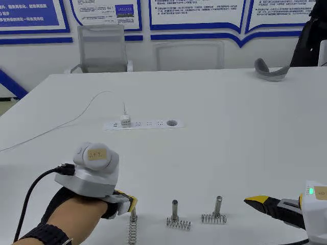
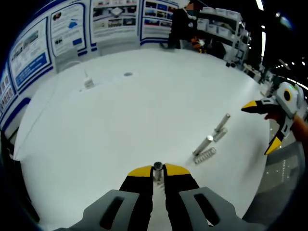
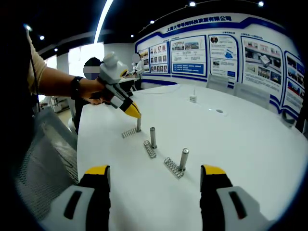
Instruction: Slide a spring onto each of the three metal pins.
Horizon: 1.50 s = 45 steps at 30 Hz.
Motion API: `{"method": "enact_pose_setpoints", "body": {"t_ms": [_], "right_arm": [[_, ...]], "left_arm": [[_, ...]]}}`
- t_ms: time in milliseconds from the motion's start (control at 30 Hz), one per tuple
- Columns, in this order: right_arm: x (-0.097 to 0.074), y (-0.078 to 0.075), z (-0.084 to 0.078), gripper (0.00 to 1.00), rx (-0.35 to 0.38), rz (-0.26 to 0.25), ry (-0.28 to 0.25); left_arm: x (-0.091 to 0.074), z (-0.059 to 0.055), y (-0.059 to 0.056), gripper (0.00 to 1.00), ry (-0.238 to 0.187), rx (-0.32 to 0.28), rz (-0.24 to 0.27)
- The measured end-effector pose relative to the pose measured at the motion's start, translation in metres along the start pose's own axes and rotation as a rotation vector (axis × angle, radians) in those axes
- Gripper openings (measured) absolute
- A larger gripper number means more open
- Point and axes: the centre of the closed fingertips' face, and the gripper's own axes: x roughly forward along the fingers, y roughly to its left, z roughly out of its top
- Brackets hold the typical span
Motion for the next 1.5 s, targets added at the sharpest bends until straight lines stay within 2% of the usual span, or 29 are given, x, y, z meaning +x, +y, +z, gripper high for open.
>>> {"method": "enact_pose_setpoints", "body": {"t_ms": [300, 1000, 1500], "right_arm": [[0.0006, 0.0011, 0.0002, 0.78, -0.001, 0.001, 0.002], [0.0006, 0.0010, -0.0011, 0.78, -0.001, 0.001, 0.005], [-0.0002, 0.0024, -0.0004, 0.78, -0.005, 0.002, 0.005]], "left_arm": [[-0.0003, -0.0008, -0.0022, 0.08, -0.011, 0.045, 0.000], [0.0016, -0.0044, -0.0025, 0.10, -0.010, 0.050, 0.000], [0.0002, -0.0068, -0.0021, 0.16, -0.007, 0.056, 0.005]]}}
